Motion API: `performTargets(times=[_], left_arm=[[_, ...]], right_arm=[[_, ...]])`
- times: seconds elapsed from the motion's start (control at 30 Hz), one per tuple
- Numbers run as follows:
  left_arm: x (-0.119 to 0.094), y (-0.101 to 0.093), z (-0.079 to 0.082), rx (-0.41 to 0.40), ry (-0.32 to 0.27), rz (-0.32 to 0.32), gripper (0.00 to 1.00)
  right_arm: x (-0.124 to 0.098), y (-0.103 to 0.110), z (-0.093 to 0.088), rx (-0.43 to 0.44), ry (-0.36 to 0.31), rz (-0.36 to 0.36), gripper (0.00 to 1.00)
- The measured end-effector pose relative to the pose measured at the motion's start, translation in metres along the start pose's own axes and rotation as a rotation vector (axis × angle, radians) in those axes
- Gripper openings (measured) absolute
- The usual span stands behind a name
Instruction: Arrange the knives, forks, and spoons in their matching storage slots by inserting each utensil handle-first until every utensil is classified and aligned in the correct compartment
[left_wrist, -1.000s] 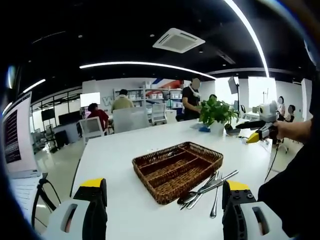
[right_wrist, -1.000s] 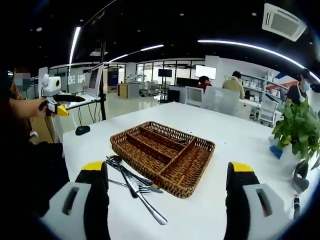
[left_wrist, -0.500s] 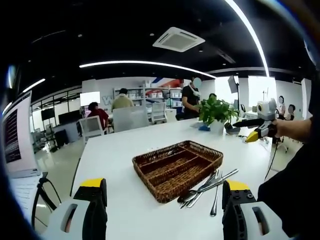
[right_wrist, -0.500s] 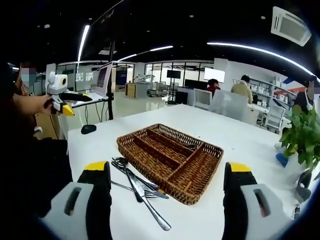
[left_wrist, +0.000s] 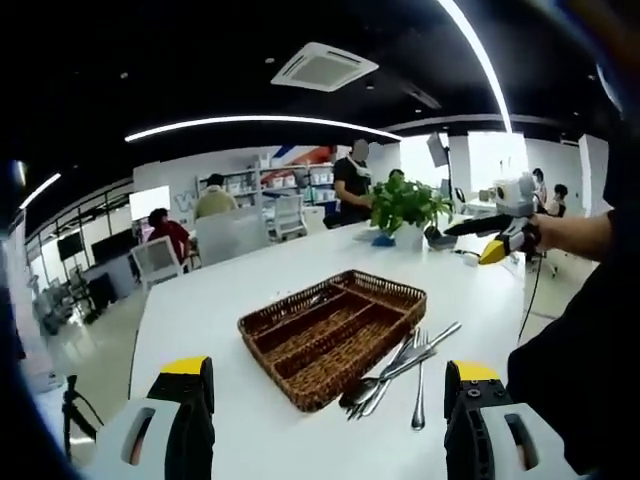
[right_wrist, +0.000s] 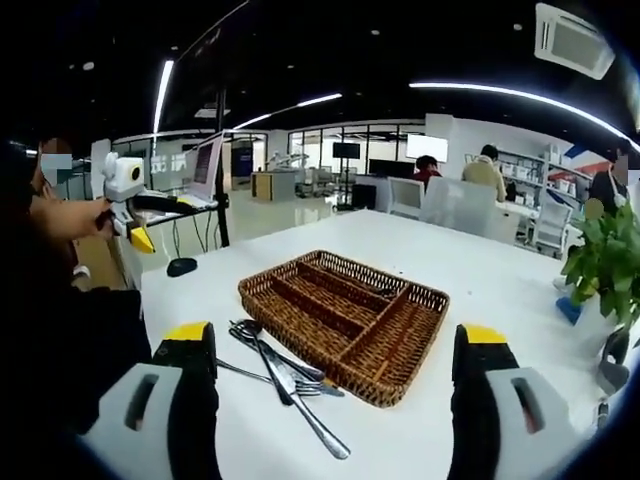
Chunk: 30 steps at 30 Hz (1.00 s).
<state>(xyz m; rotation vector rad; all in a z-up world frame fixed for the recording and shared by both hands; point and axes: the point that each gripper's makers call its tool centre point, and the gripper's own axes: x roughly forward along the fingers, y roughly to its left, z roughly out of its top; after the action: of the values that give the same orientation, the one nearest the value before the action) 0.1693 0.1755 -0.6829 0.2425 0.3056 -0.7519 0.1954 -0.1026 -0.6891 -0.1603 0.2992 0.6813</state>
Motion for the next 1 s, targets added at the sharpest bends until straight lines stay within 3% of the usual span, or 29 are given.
performTargets(times=[0.43, 0.57, 0.67, 0.8, 1.0], left_arm=[[0.050, -0.021, 0.015, 0.130, 0.046, -0.163, 1.00], [0.063, -0.035, 0.008, 0.210, 0.097, -0.250, 0.94], [0.073, -0.039, 0.006, 0.230, 0.111, -0.284, 0.94], [0.084, -0.046, 0.000, 0.244, 0.145, -0.340, 0.85], [0.101, -0.055, -0.023, 0.327, 0.227, -0.406, 0.80]], right_arm=[[-0.012, -0.011, -0.005, 0.027, -0.003, -0.017, 0.99], [-0.015, -0.011, -0.005, 0.036, -0.010, -0.021, 0.98], [-0.016, -0.011, -0.007, 0.043, -0.011, -0.024, 0.98], [-0.018, -0.011, -0.010, 0.051, -0.012, -0.027, 0.98], [-0.022, -0.010, -0.015, 0.064, -0.014, -0.033, 0.97]])
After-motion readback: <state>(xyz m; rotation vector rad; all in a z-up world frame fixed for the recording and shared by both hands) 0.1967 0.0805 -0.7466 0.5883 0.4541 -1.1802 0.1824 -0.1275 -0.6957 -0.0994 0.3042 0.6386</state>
